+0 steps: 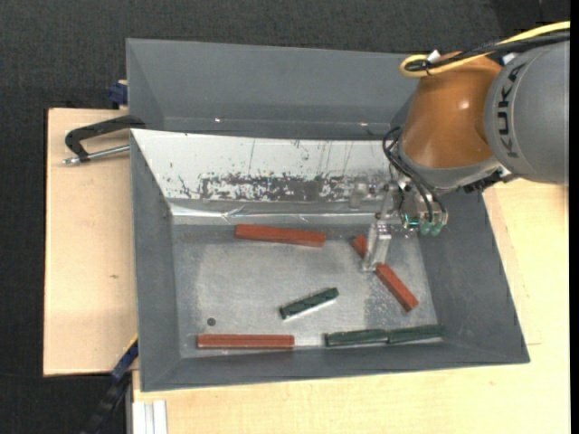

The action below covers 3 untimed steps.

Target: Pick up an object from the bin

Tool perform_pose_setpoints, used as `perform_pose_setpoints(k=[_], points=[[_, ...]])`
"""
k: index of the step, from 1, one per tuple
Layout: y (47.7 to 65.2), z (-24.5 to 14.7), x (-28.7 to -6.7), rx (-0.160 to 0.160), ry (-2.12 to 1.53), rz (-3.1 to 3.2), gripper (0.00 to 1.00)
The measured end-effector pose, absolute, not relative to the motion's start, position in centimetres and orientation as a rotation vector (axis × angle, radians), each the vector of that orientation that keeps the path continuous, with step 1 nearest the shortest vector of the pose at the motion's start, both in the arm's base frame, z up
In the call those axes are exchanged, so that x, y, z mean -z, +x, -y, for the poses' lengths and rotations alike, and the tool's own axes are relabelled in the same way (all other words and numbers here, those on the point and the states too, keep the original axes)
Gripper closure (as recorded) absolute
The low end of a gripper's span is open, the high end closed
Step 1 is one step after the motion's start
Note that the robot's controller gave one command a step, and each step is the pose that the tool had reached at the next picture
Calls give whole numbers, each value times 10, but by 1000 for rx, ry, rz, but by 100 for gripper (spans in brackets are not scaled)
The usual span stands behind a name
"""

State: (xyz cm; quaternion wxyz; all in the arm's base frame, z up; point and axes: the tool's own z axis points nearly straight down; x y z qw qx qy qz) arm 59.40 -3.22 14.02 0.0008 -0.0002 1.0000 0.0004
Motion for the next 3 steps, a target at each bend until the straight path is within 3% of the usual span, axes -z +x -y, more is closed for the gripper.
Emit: perform_pose_setpoints(k=[1,2,3], points=[[593,32,-139,-1,0,-3137,0],[581,22,-143,-2,-66,-3149,0],[570,32,-134,3,-328,-3109,0]])
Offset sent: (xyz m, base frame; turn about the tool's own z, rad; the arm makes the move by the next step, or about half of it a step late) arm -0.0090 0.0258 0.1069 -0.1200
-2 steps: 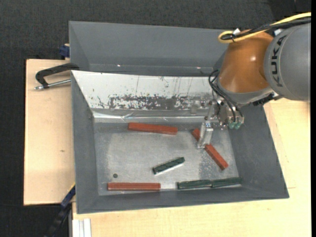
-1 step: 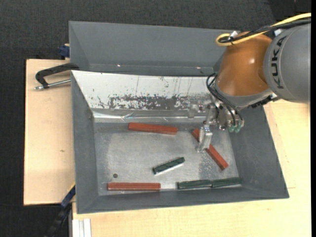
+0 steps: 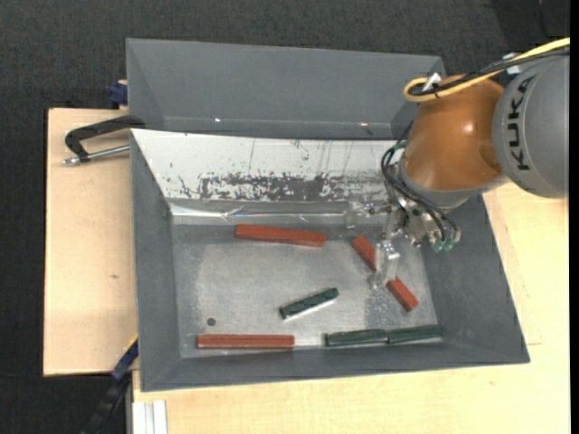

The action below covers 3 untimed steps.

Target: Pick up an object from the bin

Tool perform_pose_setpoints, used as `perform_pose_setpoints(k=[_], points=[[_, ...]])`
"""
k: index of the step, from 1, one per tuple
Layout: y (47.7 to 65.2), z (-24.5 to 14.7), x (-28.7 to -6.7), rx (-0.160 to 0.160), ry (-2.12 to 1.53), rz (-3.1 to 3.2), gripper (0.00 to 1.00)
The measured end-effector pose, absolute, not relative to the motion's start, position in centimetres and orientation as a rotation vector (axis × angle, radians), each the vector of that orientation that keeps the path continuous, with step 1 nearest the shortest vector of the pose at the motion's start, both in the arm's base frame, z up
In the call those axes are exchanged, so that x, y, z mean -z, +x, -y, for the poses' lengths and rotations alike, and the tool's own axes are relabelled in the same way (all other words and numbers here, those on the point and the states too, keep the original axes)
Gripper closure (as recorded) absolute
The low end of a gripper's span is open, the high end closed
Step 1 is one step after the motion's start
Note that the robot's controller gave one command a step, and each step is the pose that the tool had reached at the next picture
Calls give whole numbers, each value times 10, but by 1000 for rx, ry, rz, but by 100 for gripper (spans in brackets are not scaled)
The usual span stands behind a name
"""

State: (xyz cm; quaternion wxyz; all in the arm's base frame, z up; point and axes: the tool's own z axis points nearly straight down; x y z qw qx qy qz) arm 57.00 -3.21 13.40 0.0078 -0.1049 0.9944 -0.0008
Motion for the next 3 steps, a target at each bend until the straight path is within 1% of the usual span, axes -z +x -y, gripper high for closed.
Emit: perform_pose_setpoints(k=[1,3], points=[[515,-33,-70,-2,-49,-3141,100],[515,-33,-70,-2,-50,-3141,100]])
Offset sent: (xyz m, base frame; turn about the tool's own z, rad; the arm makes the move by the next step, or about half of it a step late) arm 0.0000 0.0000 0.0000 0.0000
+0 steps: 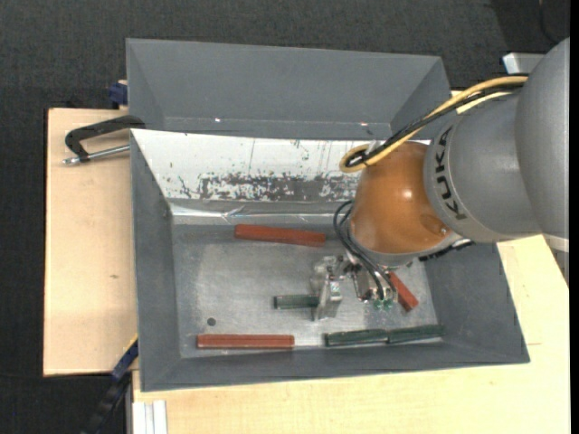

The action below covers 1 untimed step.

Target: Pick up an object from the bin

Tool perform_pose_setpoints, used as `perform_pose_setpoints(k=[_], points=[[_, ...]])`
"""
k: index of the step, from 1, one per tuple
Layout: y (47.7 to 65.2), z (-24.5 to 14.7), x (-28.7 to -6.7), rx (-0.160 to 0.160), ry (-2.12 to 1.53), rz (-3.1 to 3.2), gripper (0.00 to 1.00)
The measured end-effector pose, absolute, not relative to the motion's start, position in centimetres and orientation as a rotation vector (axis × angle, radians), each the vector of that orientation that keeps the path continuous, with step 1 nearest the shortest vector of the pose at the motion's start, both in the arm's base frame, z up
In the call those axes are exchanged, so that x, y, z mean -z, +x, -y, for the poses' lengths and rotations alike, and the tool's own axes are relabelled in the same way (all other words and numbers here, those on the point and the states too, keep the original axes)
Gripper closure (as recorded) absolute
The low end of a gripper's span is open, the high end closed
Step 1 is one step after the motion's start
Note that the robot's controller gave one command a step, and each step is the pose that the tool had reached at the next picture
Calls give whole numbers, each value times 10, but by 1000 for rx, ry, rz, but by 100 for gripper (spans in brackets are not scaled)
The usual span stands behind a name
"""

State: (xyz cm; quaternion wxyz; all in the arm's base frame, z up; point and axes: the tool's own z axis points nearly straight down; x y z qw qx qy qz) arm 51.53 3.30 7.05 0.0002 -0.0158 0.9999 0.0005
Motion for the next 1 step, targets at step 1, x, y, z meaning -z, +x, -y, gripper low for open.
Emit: perform_pose_setpoints(k=[1], points=[[496,-43,-212,-1,-92,-3135,100]])
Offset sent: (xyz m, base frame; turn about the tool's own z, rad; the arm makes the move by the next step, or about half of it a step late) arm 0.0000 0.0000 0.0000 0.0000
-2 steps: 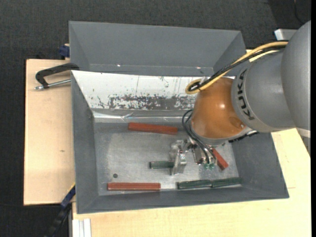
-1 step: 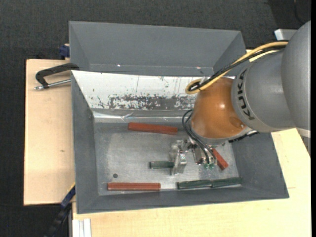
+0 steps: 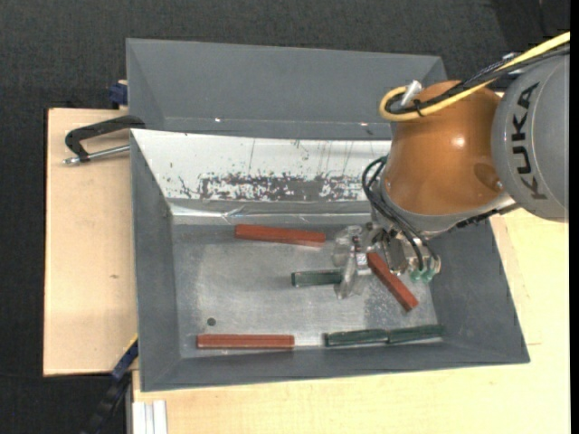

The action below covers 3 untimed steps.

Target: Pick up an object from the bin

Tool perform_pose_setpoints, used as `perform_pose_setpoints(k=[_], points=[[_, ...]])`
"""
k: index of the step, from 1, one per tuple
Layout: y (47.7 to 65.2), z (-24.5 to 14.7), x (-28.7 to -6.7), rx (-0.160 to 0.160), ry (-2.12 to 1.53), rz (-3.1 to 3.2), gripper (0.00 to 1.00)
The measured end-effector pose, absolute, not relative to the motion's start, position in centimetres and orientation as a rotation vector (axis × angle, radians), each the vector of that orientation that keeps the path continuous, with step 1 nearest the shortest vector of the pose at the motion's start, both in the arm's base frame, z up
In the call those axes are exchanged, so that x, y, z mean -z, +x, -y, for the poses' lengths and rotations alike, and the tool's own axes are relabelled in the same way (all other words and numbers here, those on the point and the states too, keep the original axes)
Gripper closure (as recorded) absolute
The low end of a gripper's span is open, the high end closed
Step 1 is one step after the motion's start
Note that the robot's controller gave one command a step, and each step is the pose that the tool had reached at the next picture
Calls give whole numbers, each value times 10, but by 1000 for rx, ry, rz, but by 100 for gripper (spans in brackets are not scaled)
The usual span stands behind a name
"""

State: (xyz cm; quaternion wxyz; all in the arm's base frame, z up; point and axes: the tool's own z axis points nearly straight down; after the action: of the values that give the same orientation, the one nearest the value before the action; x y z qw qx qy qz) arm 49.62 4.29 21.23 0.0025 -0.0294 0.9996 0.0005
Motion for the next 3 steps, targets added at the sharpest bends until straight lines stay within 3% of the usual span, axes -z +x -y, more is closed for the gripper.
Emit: perform_pose_setpoints(k=[1,2,3], points=[[496,-43,-212,-1,-93,-3135,0],[496,-43,-212,-1,-92,-3135,0],[499,-54,-167,-1,-193,-3128,0]])
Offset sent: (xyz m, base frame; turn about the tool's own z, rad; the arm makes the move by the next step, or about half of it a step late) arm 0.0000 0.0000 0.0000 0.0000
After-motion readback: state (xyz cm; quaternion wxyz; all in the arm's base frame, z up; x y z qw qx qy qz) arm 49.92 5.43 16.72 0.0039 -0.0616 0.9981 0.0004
